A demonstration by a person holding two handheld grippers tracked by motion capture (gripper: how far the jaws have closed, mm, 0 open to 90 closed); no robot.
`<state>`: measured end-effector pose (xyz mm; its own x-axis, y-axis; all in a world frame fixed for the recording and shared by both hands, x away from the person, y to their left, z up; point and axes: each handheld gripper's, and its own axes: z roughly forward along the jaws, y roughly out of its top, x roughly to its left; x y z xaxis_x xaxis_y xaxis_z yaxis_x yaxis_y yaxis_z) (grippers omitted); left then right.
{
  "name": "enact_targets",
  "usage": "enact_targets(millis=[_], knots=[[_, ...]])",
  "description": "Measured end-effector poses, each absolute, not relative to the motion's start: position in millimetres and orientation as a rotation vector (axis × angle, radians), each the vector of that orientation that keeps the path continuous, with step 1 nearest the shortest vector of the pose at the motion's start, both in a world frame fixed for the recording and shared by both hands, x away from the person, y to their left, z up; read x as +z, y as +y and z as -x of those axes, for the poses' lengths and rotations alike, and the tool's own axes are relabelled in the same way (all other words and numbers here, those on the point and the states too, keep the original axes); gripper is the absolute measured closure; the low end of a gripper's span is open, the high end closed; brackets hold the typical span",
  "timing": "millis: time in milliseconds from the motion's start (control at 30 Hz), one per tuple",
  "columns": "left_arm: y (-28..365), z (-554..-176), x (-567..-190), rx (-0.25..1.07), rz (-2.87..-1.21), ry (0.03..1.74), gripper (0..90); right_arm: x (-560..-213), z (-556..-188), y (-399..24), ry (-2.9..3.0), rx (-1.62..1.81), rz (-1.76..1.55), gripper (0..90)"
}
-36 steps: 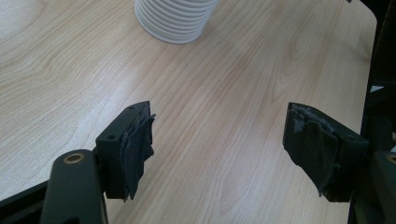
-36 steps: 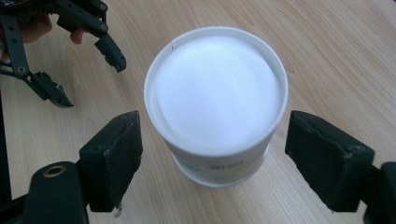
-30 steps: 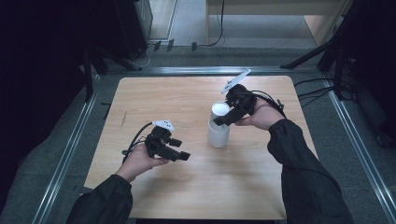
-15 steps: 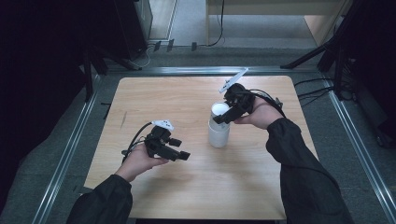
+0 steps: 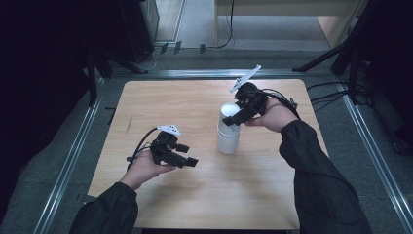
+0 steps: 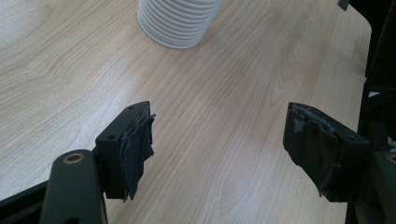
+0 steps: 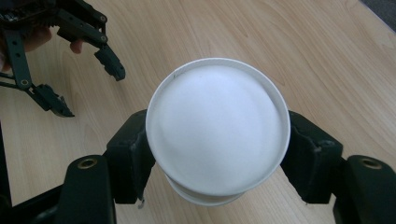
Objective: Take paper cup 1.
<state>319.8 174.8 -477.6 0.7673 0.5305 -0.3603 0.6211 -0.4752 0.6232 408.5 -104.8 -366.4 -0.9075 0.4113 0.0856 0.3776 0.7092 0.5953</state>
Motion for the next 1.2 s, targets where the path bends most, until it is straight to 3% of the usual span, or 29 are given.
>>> enact_targets(millis=[533, 800, 1033, 1200], knots=[[177, -319, -474, -0.167, -2.152, 0.846, 22.2, -316, -397, -113, 2.798, 1.01, -0.653, 32.9], [180, -320, -472, -0.171, -2.135, 0.847, 19.8, -290, -369, -128, 2.798, 1.033, -0.603, 33.1], [178, -317, -467, -0.168, -2.144, 0.793, 17.8, -293, -347, -138, 2.83, 1.064, -0.578, 33.1], [176, -315, -467, -0.181, -2.149, 0.769, 17.3, -317, -333, -144, 2.872, 1.087, -0.579, 33.1]])
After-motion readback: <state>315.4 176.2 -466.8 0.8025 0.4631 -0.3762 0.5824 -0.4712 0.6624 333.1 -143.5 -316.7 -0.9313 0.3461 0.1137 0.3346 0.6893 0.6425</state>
